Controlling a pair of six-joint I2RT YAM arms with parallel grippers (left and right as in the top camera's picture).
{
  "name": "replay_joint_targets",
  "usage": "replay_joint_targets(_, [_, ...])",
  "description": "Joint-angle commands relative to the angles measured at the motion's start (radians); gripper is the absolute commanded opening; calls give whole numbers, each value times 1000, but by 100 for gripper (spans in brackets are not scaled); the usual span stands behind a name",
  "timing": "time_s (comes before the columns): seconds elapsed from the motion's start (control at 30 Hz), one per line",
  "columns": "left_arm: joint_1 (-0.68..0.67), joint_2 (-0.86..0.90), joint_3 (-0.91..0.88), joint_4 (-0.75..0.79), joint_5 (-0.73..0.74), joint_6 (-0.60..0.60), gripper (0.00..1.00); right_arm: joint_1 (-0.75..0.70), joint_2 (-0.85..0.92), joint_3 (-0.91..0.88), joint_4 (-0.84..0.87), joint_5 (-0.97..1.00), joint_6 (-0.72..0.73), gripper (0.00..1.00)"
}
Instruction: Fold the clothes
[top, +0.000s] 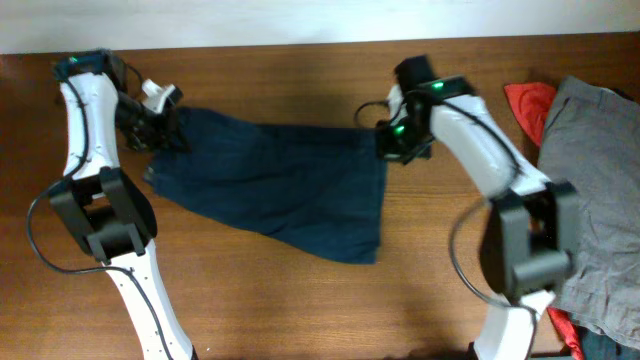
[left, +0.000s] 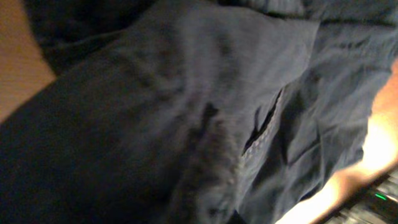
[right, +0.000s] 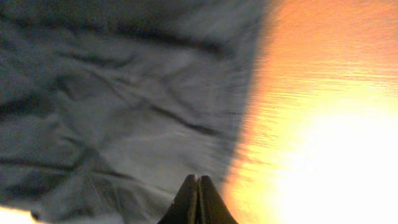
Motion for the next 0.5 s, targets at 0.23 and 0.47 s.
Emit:
replay_joint_targets(0.23, [-207,-110,163,-11,-290,-89,1,-73,-227,3,-76,46,-11,4])
replay_joint_targets(0.47, [-466,-116,157,-12,-484,-303,1,-73,-227,3,-106,47,-24,4])
